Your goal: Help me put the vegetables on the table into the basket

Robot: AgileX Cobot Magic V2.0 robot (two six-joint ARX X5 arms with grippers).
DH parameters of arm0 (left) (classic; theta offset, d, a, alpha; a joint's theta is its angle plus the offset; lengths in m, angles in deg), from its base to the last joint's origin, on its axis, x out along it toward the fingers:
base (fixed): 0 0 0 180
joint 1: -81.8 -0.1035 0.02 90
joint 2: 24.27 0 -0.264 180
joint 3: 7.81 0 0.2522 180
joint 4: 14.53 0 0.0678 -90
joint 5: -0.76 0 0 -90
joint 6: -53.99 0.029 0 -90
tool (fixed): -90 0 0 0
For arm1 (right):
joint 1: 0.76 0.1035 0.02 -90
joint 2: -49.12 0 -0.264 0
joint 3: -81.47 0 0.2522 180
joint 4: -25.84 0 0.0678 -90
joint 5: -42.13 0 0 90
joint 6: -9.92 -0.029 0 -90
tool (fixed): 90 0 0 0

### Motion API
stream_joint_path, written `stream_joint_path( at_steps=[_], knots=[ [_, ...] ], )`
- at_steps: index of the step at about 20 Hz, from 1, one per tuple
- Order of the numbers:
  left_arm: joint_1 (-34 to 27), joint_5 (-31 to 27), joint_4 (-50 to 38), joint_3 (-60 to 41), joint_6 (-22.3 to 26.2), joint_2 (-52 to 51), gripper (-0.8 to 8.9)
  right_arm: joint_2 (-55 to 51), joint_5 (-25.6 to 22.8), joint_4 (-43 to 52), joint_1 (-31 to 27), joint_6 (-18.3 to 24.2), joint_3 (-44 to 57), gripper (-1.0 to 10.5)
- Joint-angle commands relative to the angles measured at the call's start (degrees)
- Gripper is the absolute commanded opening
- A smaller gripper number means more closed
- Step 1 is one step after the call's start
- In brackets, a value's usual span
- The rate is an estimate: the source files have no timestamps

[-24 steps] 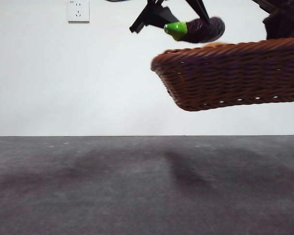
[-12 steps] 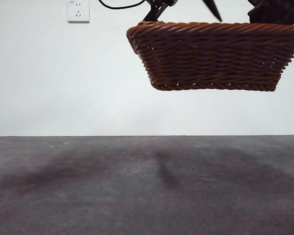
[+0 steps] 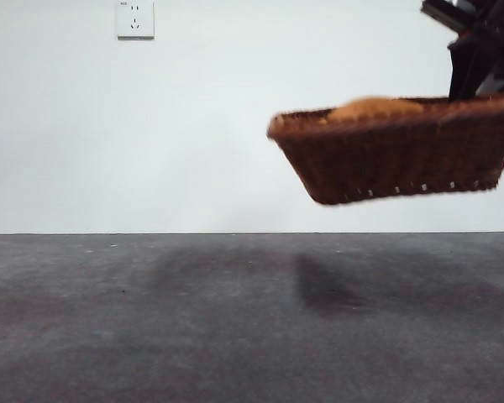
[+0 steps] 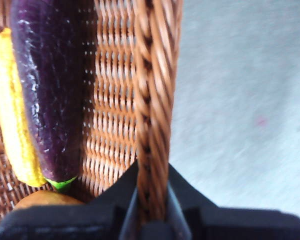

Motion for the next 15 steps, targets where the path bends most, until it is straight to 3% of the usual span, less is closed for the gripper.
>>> stream_joint_path(
  at_steps=[1, 9, 15],
  knots=[
    [-0.02, 0.09, 0.74, -0.35, 4.09, -4.96, -0.05, 4.15, 0.74, 1.66, -1.16, 1.86, -0.04, -0.1],
    [2.03, 0.35, 0.81, -2.45, -1.62, -19.47, -0.05, 23.02, 1.95, -0.35, -3.15, 6.27, -11.52, -0.1],
    [2.84, -0.15, 0.79, -22.16, -3.8, -30.93, -0.04, 29.05, 2.21, -3.19, -6.88, 9.99, -17.22, -0.1]
  ],
)
